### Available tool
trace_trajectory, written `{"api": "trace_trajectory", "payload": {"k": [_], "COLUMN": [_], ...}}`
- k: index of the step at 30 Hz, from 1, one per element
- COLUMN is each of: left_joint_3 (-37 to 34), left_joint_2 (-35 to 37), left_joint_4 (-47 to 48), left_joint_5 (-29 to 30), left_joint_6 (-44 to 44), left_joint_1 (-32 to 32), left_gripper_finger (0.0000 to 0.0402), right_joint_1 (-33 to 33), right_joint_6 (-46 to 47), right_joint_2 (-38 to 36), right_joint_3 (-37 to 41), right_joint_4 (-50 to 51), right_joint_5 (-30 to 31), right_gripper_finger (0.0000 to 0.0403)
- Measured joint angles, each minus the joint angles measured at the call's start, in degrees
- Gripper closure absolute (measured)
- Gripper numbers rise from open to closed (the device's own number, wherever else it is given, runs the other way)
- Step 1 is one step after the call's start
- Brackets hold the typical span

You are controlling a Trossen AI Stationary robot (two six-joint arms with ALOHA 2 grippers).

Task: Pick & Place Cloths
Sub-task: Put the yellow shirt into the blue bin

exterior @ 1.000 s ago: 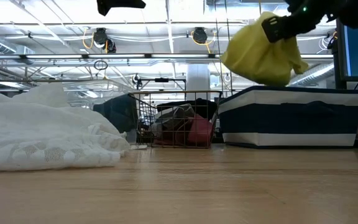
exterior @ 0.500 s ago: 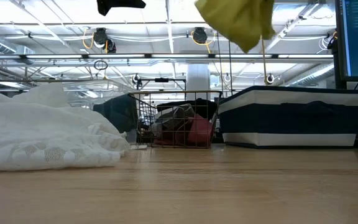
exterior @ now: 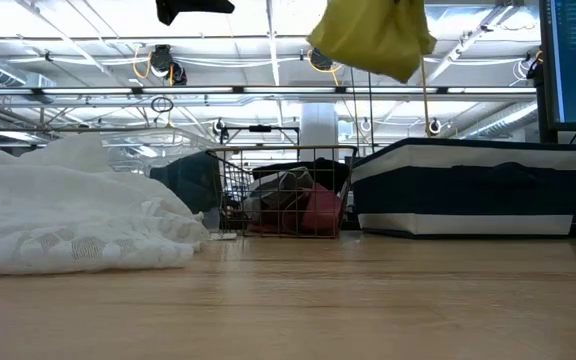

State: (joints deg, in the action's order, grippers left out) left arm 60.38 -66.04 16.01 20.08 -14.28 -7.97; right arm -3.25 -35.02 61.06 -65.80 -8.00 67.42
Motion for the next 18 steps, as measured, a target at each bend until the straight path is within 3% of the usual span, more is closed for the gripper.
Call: {"api": "trace_trajectory", "payload": {"k": [7, 14, 18], "left_joint_3": [0.02, 0.02, 0.01], "left_joint_2": [0.00, 0.00, 0.00], "left_joint_4": [0.00, 0.00, 0.00], "left_joint_5": [0.00, 0.00, 0.00], "left_joint_6": [-0.02, -0.94, -0.98], "left_joint_1": [0.00, 0.00, 0.00], "left_gripper_finger": [0.0183, 0.0183, 0.0183], "right_joint_1": [-4.76, -13.34, -18.13], "right_joint_6": [13.11, 32.11, 37.26], "right_joint_2": [0.07, 0.09, 0.33], "right_joint_3": [-0.15, -0.15, -0.13], "right_joint_4": [16.68, 38.09, 44.55], "right_joint_5": [-1.10, -21.32, -24.67], "right_gripper_finger": [0.0348, 0.0348, 0.0348]}}
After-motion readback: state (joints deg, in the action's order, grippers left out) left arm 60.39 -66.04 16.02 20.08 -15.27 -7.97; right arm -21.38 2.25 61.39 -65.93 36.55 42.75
